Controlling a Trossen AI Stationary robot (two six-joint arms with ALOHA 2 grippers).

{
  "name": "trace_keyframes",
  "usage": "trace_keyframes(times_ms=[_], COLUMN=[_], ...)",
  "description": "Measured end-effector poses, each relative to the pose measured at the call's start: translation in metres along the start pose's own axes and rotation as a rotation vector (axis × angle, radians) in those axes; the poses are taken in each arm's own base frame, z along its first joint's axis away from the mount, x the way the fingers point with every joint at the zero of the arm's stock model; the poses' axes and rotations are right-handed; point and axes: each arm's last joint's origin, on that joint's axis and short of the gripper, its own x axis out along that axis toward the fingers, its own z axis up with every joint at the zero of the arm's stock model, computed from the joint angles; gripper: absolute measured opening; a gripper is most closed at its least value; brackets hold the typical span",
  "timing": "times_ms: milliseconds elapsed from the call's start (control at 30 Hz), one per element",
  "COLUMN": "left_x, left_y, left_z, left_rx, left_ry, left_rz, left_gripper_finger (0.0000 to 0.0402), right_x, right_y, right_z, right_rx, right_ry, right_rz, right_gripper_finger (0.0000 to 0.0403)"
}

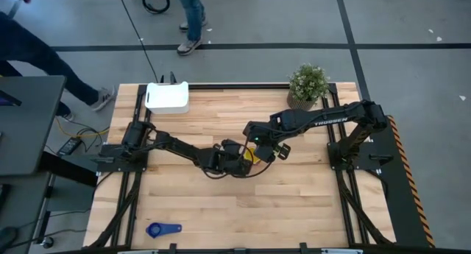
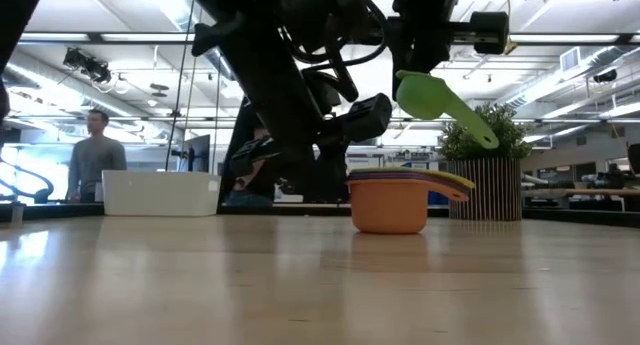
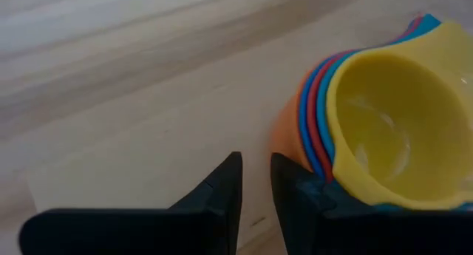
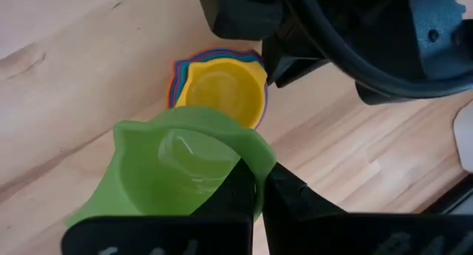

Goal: Nest measuring cups in basket
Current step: Stack the green measuring cup on top of the yellow measuring cup

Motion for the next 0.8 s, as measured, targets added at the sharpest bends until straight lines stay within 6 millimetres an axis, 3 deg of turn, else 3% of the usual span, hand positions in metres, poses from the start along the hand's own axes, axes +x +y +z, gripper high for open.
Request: trace_keyframes(times_ms=[500, 800], left_x=[-0.050, -0.067], left_y=[-0.006, -0.002], left_z=[-0.015, -0.029], left_rx=[0.028, 0.022], left_ry=[0.057, 0.097], left_rz=[-0.028, 0.009], left_gripper_finger=[0.0079, 0.0079], right_x=[0.023, 0.062], right_y=[-0.011, -0.011], right_z=[0.001, 0.004], right_rx=[-0.062, -0.080], right_ry=[-0.034, 0.028], right_rz=[0.016, 0.111], right_gripper_finger=[0.0011, 0.0011])
